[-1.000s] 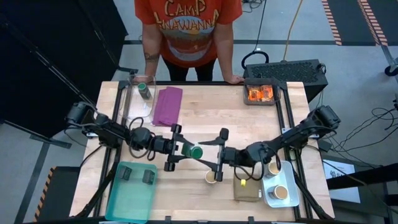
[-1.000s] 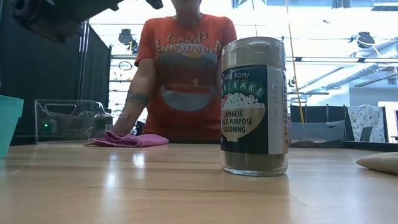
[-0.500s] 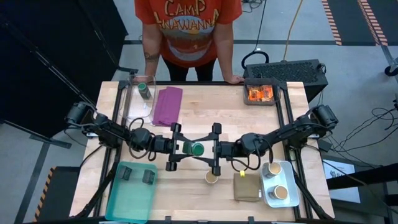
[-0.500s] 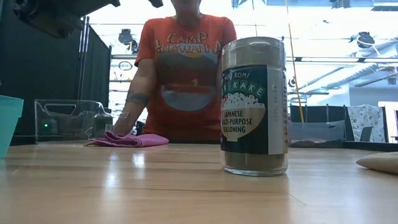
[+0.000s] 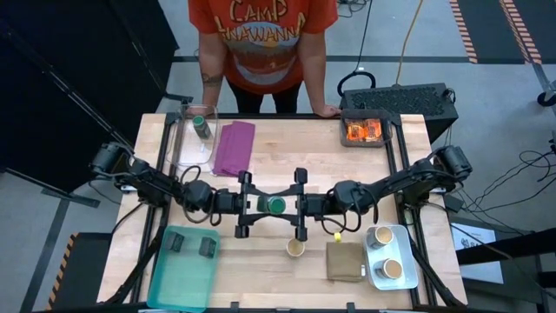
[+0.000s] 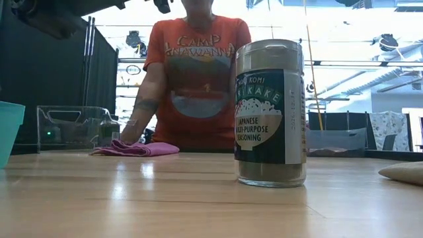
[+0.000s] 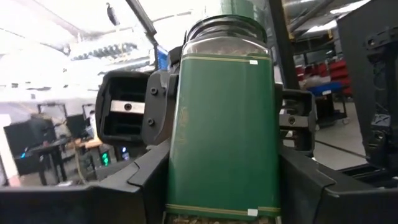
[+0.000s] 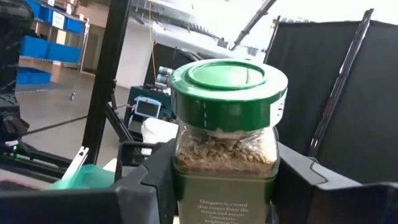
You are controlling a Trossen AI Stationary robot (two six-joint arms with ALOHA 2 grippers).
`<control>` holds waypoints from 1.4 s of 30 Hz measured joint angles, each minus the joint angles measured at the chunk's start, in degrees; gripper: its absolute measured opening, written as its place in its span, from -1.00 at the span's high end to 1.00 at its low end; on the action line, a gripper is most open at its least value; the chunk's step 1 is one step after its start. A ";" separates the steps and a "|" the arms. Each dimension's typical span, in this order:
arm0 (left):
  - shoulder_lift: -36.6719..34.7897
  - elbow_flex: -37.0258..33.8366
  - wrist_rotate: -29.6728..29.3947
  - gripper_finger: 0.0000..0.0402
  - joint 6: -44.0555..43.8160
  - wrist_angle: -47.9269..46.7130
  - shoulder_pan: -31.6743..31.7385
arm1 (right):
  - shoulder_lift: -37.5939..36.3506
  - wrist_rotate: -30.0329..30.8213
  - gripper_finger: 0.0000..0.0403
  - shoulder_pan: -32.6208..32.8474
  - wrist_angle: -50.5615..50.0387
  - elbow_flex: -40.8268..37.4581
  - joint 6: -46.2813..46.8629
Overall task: Sort spices by type
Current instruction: Put the green seasoning bottle into the transparent bin
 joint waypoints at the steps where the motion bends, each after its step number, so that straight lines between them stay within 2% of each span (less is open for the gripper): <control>1: 0.00 -0.01 -0.87 -0.10 -0.68 -0.42 -0.06 | -0.35 0.03 0.16 -0.03 -0.85 0.00 0.39; 6: -0.02 0.01 -2.02 -0.14 -3.62 -3.62 0.03 | -1.58 2.78 0.16 0.19 -5.55 0.00 1.17; 11: 0.31 -0.01 -6.39 -0.43 -5.80 -8.24 0.08 | -3.29 5.86 0.16 0.65 -7.81 0.03 0.33; 16: 0.24 -0.02 -10.13 -0.62 -5.60 -11.42 -0.63 | -7.71 15.47 0.16 2.98 -21.83 0.24 1.00; 20: 0.20 -0.04 -11.47 -0.64 -5.84 -11.68 -1.35 | -11.83 25.46 0.16 4.55 -36.05 0.22 5.95; 24: 0.20 1.49 -12.40 -0.64 -5.43 -9.43 -1.97 | -12.28 34.06 0.16 5.82 -44.62 0.07 8.50; 27: 0.17 4.93 -12.88 -0.64 -5.14 -11.44 -1.83 | -11.21 35.34 0.16 6.11 -44.74 0.07 8.63; 29: 0.17 7.59 -13.06 -0.64 -3.30 -16.41 -1.41 | -10.15 37.29 0.16 6.11 -45.91 0.64 8.13; 34: 0.19 12.58 -18.98 -0.64 -2.28 -24.90 -0.60 | -7.26 40.15 0.16 6.05 -52.59 5.51 8.54; 42: 0.15 13.88 -17.18 -0.64 -1.19 -27.34 0.82 | -4.43 40.74 0.16 6.09 -57.18 9.77 7.88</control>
